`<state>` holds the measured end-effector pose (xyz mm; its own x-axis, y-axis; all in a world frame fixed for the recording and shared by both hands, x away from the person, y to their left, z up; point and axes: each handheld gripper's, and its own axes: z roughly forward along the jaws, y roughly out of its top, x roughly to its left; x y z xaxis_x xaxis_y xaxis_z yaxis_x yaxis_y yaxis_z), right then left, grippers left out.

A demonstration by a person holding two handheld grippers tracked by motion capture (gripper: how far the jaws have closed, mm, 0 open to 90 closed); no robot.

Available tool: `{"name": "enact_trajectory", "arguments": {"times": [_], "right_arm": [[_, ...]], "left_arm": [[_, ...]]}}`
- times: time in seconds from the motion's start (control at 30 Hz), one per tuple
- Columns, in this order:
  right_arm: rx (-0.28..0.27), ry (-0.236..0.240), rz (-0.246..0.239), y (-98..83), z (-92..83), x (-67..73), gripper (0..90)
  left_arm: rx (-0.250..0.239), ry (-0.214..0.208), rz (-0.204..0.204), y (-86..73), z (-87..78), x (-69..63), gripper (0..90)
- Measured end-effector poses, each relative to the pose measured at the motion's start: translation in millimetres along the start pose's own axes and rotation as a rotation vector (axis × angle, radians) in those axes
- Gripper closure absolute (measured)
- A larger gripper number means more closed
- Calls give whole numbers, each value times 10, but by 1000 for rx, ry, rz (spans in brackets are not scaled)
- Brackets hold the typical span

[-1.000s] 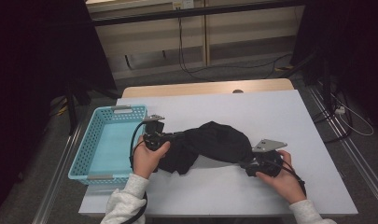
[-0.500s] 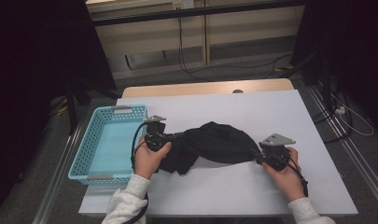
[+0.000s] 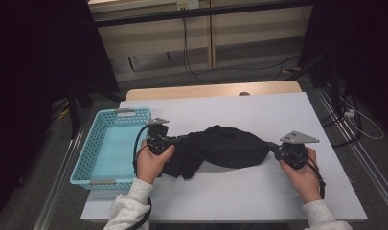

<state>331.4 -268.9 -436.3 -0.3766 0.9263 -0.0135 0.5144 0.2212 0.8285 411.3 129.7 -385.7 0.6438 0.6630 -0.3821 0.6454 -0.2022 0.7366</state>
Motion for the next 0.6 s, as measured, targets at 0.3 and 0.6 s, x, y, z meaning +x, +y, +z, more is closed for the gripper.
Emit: {"name": "enact_trajectory", "arguments": {"times": [0.3,0.6], "right_arm": [[-81,-31,30,1,-225,-167,859],[13,61,21,-96,-77,-48,593]], "left_arm": [[41,-7,16,-49,125,-76,872],[5,14,-16,-20,-8,28,872]]}}
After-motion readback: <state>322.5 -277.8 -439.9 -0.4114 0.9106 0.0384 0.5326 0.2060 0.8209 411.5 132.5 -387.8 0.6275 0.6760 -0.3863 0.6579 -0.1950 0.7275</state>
